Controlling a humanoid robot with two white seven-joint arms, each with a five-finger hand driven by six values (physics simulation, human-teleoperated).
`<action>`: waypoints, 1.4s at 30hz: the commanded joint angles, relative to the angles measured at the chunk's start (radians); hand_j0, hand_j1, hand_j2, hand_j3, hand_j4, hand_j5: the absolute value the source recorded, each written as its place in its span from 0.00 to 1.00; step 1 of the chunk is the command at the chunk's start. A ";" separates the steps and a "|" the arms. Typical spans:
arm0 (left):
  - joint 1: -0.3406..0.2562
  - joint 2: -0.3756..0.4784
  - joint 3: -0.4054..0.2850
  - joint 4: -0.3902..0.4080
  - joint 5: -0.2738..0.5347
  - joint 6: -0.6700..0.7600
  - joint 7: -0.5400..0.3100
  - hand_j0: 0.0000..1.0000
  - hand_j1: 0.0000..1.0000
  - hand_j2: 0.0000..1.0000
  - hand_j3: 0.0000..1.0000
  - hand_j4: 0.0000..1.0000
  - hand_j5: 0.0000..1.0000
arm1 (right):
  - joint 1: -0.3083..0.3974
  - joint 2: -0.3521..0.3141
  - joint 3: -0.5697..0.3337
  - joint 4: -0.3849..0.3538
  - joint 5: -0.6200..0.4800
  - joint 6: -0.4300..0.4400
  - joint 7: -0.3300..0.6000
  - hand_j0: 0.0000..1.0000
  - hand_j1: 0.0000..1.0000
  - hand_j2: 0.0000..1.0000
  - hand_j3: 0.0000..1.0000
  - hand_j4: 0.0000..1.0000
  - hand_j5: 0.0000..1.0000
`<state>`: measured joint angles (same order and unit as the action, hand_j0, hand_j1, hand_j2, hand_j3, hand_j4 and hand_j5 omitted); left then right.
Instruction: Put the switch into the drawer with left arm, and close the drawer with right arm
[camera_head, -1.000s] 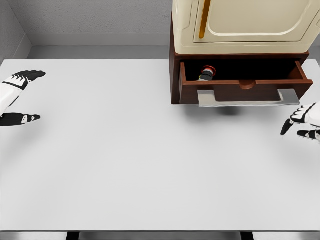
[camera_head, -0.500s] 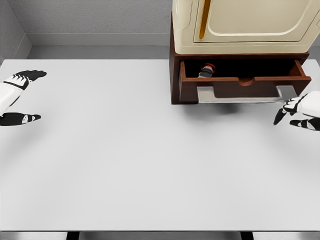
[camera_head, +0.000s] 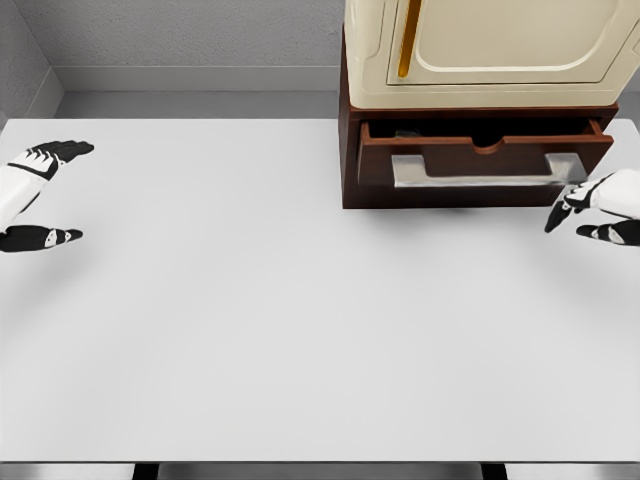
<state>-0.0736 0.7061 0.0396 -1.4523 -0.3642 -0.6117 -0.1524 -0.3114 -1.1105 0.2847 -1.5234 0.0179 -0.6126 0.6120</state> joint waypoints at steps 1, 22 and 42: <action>0.000 0.001 0.000 0.000 0.007 0.001 0.001 1.00 1.00 1.00 1.00 1.00 1.00 | -0.002 0.006 0.016 0.014 -0.003 0.002 -0.001 0.56 0.56 0.56 0.56 0.56 0.56; 0.005 0.001 0.005 -0.003 0.008 0.001 0.001 1.00 1.00 1.00 1.00 1.00 1.00 | -0.173 0.061 0.122 0.115 0.001 0.002 -0.001 0.56 0.56 0.56 0.56 0.56 0.56; 0.008 -0.001 0.006 -0.005 0.008 0.001 0.001 1.00 1.00 1.00 1.00 1.00 1.00 | -0.252 0.078 0.205 0.164 0.002 0.002 -0.001 0.62 0.62 0.62 0.62 0.62 0.62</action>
<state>-0.0660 0.7052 0.0469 -1.4574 -0.3628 -0.6116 -0.1524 -0.5614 -1.0278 0.4884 -1.3660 -0.0235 -0.6051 0.6443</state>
